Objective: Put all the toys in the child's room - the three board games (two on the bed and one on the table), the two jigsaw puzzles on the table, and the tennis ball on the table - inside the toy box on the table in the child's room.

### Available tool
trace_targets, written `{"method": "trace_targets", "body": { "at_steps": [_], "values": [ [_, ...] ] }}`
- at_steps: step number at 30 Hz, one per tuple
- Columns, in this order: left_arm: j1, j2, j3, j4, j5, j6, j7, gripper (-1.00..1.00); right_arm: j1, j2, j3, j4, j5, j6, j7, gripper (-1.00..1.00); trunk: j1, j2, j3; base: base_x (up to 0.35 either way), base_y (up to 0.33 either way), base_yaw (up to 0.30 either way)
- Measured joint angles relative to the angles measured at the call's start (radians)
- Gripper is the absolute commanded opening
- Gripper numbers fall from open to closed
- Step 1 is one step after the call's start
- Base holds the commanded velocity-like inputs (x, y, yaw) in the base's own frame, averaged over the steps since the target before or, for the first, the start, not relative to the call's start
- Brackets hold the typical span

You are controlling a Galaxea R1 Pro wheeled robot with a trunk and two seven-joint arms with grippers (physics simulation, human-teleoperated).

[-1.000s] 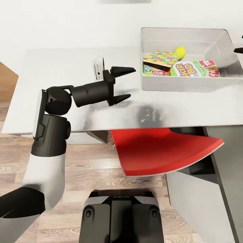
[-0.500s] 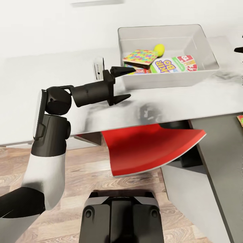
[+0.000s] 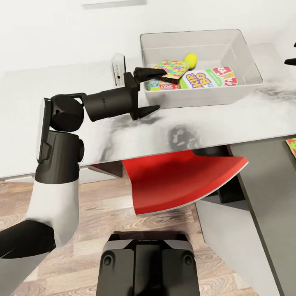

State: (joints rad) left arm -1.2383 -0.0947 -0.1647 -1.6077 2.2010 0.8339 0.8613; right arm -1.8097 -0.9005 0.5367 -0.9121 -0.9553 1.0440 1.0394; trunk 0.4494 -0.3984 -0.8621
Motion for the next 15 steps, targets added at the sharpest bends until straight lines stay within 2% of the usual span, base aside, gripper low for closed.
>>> {"method": "trace_targets", "body": {
  "at_steps": [9,15],
  "values": [
    [-0.092,-0.002,-0.006,0.0,0.006,-0.004,0.006,1.0,0.002,0.001,0.006,0.0,0.001,0.0,0.0,1.0,0.0,0.0,0.0,0.0,0.0,-0.007],
    [-0.115,-0.003,-0.007,0.0,0.007,-0.006,0.007,1.0,0.003,0.001,0.007,0.001,0.001,0.0,0.0,1.0,0.0,0.0,0.0,0.0,0.0,-0.002]
  ]
}}
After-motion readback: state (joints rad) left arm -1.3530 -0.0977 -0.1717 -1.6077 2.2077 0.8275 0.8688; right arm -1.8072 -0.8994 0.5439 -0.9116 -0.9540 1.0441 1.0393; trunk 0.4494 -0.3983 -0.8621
